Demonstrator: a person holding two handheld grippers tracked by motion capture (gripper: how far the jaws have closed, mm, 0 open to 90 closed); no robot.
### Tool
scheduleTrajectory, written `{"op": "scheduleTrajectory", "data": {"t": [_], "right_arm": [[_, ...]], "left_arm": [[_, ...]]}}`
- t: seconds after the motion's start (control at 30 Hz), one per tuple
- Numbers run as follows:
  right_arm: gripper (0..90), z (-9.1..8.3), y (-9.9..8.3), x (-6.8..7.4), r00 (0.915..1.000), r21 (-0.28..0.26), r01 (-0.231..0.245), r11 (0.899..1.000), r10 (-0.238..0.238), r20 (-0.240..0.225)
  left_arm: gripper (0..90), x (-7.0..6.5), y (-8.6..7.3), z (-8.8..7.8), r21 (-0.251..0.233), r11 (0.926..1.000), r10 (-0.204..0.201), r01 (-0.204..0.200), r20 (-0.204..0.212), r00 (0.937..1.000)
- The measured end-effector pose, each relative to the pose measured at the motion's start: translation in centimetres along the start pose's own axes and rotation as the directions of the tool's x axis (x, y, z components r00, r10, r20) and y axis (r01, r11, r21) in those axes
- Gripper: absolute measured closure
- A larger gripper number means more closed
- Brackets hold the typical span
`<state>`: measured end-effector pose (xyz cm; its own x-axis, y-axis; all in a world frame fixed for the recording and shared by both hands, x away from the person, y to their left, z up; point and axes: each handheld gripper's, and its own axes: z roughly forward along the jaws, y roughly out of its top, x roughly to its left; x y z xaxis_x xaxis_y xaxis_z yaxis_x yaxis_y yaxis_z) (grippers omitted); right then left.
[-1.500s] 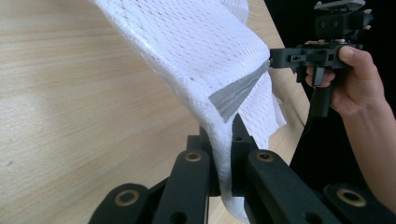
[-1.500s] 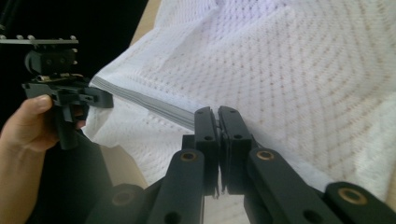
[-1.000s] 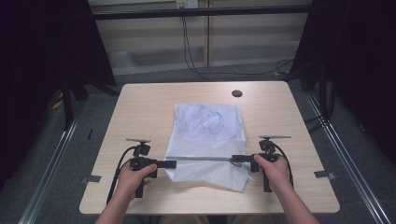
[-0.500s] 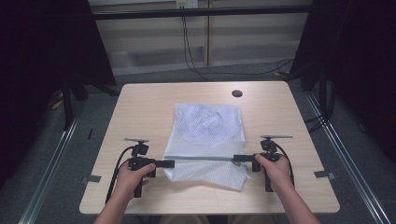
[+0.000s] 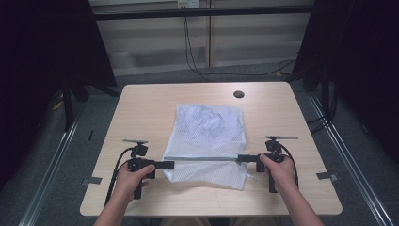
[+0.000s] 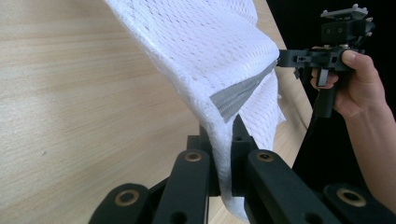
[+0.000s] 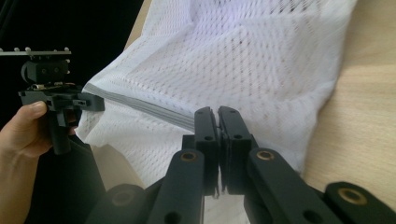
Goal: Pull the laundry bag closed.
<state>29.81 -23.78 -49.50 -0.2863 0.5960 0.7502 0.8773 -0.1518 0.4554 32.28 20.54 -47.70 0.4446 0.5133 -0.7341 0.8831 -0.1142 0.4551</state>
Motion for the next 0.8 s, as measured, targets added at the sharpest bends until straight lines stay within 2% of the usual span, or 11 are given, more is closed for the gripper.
{"op": "scheduleTrajectory", "data": {"t": [0.17, 0.23, 0.37, 0.43, 0.8], "right_arm": [[87.3, -0.2, 0.1, 0.0, 1.0, 0.002, 0.002, 1.0, -0.002, -0.001], [87.3, -0.3, 0.1, 0.1, 0.9996, 0.0, 0.018, 1.0, -0.018, 0.02], [87.2, -1.0, 0.3, -0.4, 0.9997, -0.025, 0.003, 1.0, -0.002, 0.025], [87.3, -1.2, 0.3, -0.5, 0.9998, -0.032, -0.008, 0.999, 0.008, 0.02], [87.2, -1.4, 0.4, -0.3, 0.9992, -0.033, 0.003, 0.999, -0.002, 0.041]], "left_arm": [[89.0, 0.0, 0.0, 0.0, -0.004, 1.0, 0.001, -0.001, -0.004, 1.0], [89.0, 0.2, 0.1, -0.3, -0.005, 1.0, 0.006, -0.006, -0.015, 0.9999], [89.0, 0.4, 0.0, -0.6, -0.02, 0.9998, -0.01, 0.01, -0.012, 0.9999], [89.0, 0.3, 0.1, -0.5, -0.013, 0.9999, -0.001, 0.0, -0.016, 0.9999], [89.0, 0.2, 0.0, -0.3, -0.01, 0.9999, -0.007, 0.007, -0.01, 0.9999]]}}
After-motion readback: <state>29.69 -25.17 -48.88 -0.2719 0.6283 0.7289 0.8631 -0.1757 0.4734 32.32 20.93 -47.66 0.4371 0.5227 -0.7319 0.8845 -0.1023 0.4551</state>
